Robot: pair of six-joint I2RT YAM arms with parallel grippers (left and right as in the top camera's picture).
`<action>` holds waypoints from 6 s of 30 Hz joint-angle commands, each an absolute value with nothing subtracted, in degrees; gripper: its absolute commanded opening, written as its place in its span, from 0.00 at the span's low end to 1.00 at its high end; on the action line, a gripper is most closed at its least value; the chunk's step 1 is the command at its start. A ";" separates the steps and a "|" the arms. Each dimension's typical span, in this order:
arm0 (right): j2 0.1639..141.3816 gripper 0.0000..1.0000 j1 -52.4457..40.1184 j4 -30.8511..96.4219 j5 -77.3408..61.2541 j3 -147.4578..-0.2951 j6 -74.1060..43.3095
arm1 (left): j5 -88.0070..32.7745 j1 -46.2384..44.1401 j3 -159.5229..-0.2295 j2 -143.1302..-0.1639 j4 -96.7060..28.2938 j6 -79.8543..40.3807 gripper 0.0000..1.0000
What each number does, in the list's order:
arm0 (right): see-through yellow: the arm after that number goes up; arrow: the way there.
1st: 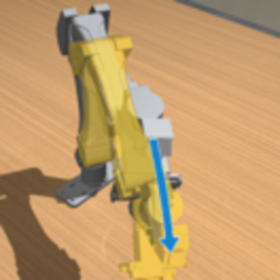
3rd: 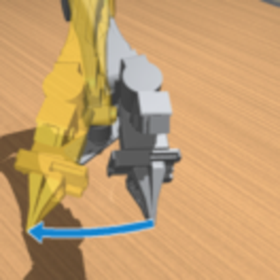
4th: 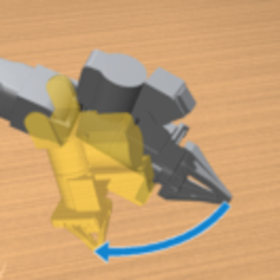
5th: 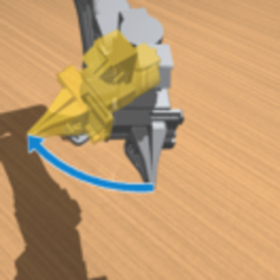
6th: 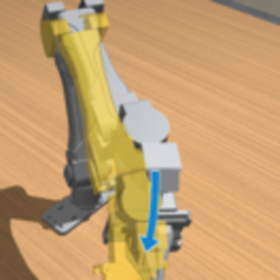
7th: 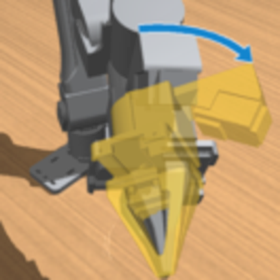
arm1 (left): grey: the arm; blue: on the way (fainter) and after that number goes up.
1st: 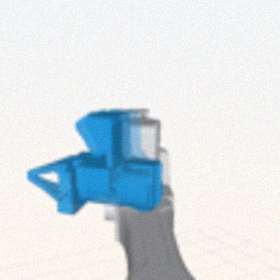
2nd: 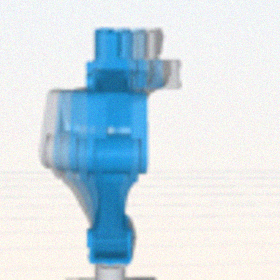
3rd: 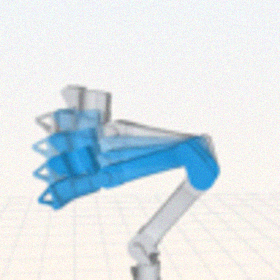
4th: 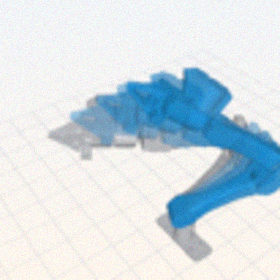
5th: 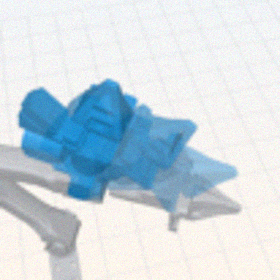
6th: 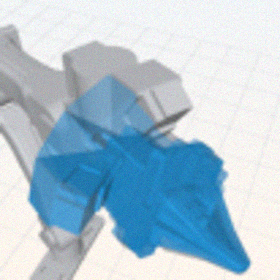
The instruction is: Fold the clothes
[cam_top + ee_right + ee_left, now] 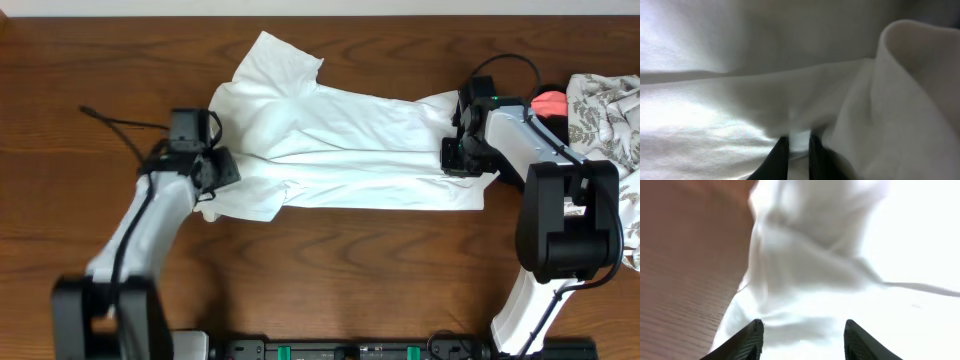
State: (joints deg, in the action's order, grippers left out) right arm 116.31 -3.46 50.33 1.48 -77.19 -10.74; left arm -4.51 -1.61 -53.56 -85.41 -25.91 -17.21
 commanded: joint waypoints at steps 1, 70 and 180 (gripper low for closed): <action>118.19 0.13 -3.40 50.76 2.70 -75.64 -11.75 | -6.35 -1.32 -54.63 -78.28 -25.65 -15.20 0.53; 126.80 0.80 6.02 36.71 -21.02 -96.73 2.20 | -25.10 2.55 -108.66 -137.19 -9.26 4.64 0.83; 121.89 0.03 5.17 42.26 -22.11 -96.77 -1.23 | -26.28 3.31 -107.04 -127.13 -30.74 1.28 0.55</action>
